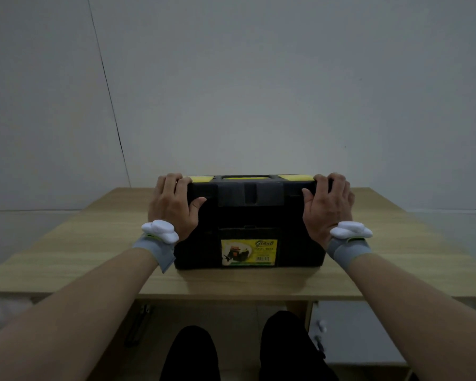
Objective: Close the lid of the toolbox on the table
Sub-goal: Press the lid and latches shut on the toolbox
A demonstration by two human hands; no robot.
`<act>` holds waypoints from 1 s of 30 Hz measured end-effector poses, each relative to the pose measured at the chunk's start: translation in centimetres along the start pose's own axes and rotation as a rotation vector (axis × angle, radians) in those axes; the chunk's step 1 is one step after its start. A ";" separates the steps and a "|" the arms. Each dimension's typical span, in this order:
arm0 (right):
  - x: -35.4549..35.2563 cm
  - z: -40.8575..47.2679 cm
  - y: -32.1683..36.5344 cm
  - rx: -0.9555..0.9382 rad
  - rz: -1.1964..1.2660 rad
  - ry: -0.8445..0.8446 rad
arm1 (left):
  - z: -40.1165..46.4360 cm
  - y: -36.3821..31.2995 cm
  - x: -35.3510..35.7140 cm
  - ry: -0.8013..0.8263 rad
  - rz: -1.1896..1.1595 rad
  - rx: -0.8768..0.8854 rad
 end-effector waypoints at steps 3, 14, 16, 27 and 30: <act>0.1 -0.3 -0.2 -0.002 0.009 -0.010 | -0.3 -0.1 0.3 0.010 -0.005 -0.004; 0.3 -1.5 0.0 0.035 0.037 0.006 | -1.6 -0.5 0.8 -0.007 -0.030 -0.033; 0.4 -1.7 0.0 0.038 0.039 0.008 | -1.8 -0.5 0.9 -0.002 -0.034 -0.035; 1.3 -2.7 0.1 0.085 0.093 -0.011 | -3.0 -0.6 1.8 -0.012 -0.085 -0.066; 1.2 -2.8 0.1 0.094 0.097 -0.011 | -3.1 -0.6 1.9 -0.009 -0.090 -0.062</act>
Point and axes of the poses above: each hand's wrist, its own z-axis towards the middle knuckle, its own x-axis out of the palm, y = z × x, the point moved 3 cm from there along z, towards the middle knuckle, and after that the axes turned 14 degrees about y, right-handed, at the moved point
